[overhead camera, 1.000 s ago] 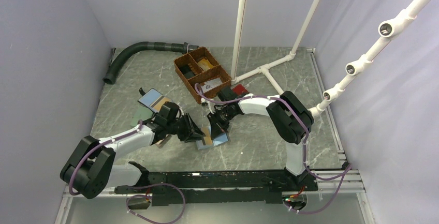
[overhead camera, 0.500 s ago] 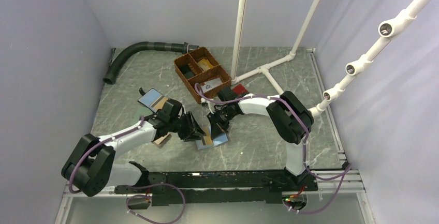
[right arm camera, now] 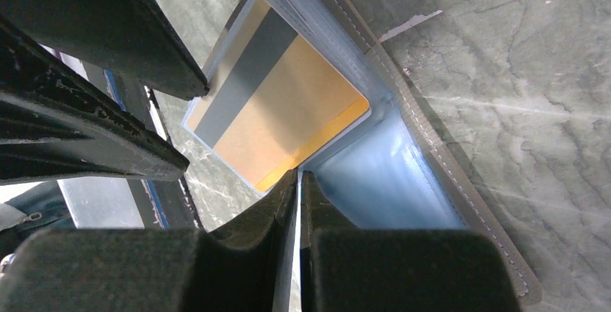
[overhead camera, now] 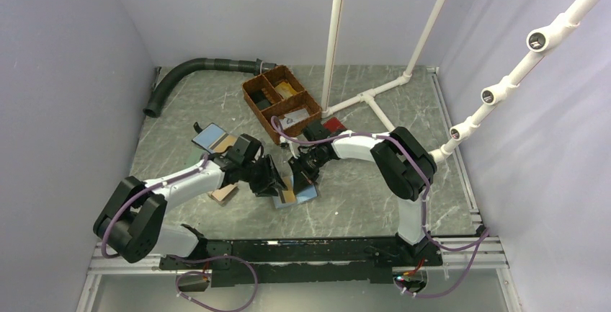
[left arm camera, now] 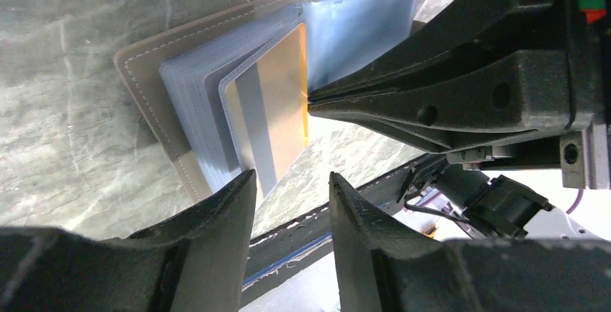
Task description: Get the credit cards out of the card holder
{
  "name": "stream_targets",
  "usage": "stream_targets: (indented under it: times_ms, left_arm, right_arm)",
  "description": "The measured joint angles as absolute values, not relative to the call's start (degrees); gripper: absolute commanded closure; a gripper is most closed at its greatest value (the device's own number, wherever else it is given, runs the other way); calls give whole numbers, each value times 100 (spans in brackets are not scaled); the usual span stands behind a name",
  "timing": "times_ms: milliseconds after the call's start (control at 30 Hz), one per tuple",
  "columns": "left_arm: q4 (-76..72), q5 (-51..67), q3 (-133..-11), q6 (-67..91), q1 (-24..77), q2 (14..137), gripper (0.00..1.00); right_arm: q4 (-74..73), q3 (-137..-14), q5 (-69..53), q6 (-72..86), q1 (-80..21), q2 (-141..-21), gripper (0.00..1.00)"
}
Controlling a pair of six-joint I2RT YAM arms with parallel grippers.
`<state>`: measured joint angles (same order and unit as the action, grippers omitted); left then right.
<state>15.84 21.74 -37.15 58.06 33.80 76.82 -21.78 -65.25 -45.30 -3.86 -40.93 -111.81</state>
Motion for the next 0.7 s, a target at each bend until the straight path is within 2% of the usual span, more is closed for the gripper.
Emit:
stream_targets:
  times_ms: [333, 700]
  left_arm:
    - [2228, 1645, -4007, 5621, 3454, 7568, 46]
    - [1785, 1763, -3887, 5675, 3459, 7500, 50]
  right_arm:
    - [-2178, -6525, -4530, -386, -4093, -11181, 92]
    - [-2178, -6525, -4530, -386, -4093, -11181, 91]
